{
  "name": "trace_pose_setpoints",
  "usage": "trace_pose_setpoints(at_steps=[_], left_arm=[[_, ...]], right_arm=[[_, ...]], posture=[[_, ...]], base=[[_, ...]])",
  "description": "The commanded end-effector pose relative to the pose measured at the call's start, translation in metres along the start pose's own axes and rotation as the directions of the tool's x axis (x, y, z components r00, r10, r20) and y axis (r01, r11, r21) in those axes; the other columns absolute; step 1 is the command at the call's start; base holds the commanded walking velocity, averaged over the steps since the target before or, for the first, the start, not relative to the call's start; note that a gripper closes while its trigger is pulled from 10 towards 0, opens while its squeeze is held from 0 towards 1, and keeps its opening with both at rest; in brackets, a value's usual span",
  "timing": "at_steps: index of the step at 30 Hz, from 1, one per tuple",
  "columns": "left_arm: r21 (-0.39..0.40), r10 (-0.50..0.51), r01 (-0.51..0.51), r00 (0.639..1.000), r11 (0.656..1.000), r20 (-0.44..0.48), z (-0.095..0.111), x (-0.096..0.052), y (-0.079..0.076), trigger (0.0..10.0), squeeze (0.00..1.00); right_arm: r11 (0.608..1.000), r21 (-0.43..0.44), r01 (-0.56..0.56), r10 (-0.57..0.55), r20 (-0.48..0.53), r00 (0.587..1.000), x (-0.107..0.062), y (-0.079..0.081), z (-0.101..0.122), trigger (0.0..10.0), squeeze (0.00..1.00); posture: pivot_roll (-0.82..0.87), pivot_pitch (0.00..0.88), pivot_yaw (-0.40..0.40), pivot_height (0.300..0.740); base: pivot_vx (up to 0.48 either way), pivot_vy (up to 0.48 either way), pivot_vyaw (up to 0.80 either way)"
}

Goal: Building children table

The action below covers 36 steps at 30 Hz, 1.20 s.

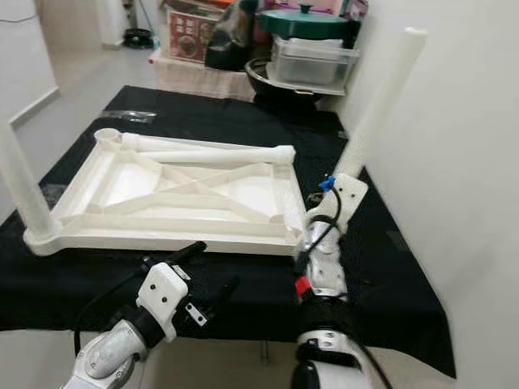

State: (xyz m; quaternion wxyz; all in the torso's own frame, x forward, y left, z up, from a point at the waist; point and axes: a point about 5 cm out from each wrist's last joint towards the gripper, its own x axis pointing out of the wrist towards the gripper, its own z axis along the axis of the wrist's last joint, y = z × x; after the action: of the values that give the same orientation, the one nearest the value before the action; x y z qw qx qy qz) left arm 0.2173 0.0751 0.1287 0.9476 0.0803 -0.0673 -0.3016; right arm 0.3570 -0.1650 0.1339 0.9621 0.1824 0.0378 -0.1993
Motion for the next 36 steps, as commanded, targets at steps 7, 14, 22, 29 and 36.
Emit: trace_pose_setpoints(at_steps=[7,14,22,29,36], left_arm=[[-0.001,-0.001,0.001,1.000,1.000,-0.013,-0.004,-0.001,-0.002,10.0,0.00],[-0.003,-0.007,0.007,1.000,1.000,-0.009,-0.004,0.001,-0.003,10.0,0.00],[0.001,-0.007,0.008,1.000,1.000,-0.007,-0.004,0.001,-0.003,10.0,0.00],[0.004,-0.007,0.007,1.000,1.000,-0.009,-0.003,0.001,-0.002,10.0,0.00],[0.004,-0.001,0.001,1.000,1.000,-0.008,-0.003,0.000,-0.002,10.0,0.00]], right_arm=[[0.971,-0.012,-0.237,0.236,0.133,0.962,0.002,0.018,0.025,10.0,0.00],[0.574,-0.028,-0.819,0.819,0.003,0.574,-0.006,0.015,0.041,10.0,0.00],[0.012,0.112,-0.994,0.954,-0.298,-0.022,-0.050,0.006,0.016,10.0,0.00],[-0.072,0.117,-0.991,0.941,-0.321,-0.106,-0.050,0.017,0.010,0.0,0.00],[0.120,-0.027,-0.992,0.941,-0.314,0.122,-0.028,0.025,0.011,0.0,0.00]], posture=[[0.12,0.000,-0.117,0.740],[0.11,0.000,-0.111,0.740],[0.12,0.000,-0.115,0.740],[0.13,0.000,-0.116,0.740],[0.13,0.000,-0.121,0.740]], base=[[0.000,0.000,0.00],[0.000,0.000,0.00],[0.000,0.000,0.00],[0.000,0.000,0.00],[0.000,0.000,0.00]])
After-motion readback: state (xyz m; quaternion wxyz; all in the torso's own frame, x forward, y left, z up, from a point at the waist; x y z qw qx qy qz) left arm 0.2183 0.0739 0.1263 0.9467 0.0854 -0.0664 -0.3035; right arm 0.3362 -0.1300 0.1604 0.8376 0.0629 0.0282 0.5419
